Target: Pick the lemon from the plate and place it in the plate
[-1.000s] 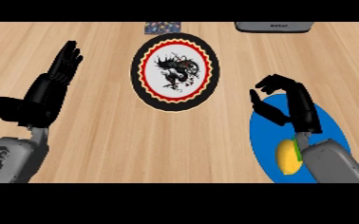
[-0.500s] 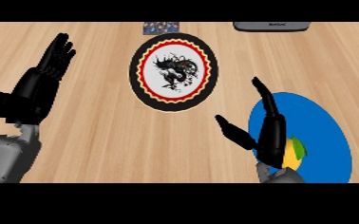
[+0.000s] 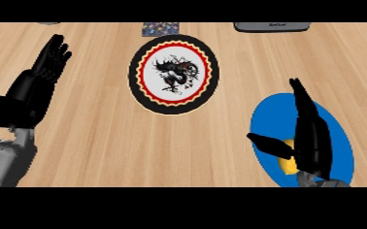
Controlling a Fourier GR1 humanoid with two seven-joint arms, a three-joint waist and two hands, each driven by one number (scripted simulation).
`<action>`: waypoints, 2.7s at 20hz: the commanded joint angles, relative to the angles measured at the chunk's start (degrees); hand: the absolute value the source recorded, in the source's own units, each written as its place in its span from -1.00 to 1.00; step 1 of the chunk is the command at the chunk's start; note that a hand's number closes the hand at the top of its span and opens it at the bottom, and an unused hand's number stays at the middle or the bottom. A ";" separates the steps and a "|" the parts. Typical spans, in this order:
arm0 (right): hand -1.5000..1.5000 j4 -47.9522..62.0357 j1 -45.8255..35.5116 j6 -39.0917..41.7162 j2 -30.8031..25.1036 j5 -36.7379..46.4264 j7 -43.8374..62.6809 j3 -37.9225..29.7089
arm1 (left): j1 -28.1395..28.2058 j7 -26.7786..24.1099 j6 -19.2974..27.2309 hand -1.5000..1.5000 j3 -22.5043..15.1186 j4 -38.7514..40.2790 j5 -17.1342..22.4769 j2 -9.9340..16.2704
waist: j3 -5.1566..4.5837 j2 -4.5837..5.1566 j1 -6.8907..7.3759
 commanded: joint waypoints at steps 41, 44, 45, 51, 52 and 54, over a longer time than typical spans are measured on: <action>-1.00 -2.56 4.66 45.74 0.49 -5.64 37.90 -2.60 | 1.04 -1.62 -2.66 0.00 1.29 -0.56 -5.19 -5.55 | 0.39 0.60 1.45; -1.00 0.04 2.69 47.16 0.24 -6.13 37.34 -5.51 | -0.26 1.87 -0.88 0.00 0.79 -3.07 -6.46 -6.37 | 0.41 0.56 1.64; -1.00 0.77 6.86 46.16 -1.52 -6.19 34.02 -6.04 | 2.16 -0.85 -5.05 0.00 4.00 -1.30 -3.22 -3.67 | 0.39 0.57 1.56; 1.00 3.42 -0.19 41.76 -0.83 4.54 27.00 -6.79 | -0.70 4.48 -3.95 0.00 3.64 -3.45 -5.38 -5.42 | 0.43 0.56 1.62; 1.00 2.35 3.12 39.33 -0.08 8.27 26.42 -4.12 | 1.12 1.78 -6.23 0.00 5.66 -2.82 -3.98 -4.53 | 0.42 0.53 1.55; 1.00 4.66 -1.51 42.23 -0.14 9.48 26.70 -5.62 | 0.33 1.67 -5.85 0.00 4.80 -0.78 -5.66 -5.65 | 0.41 0.60 1.66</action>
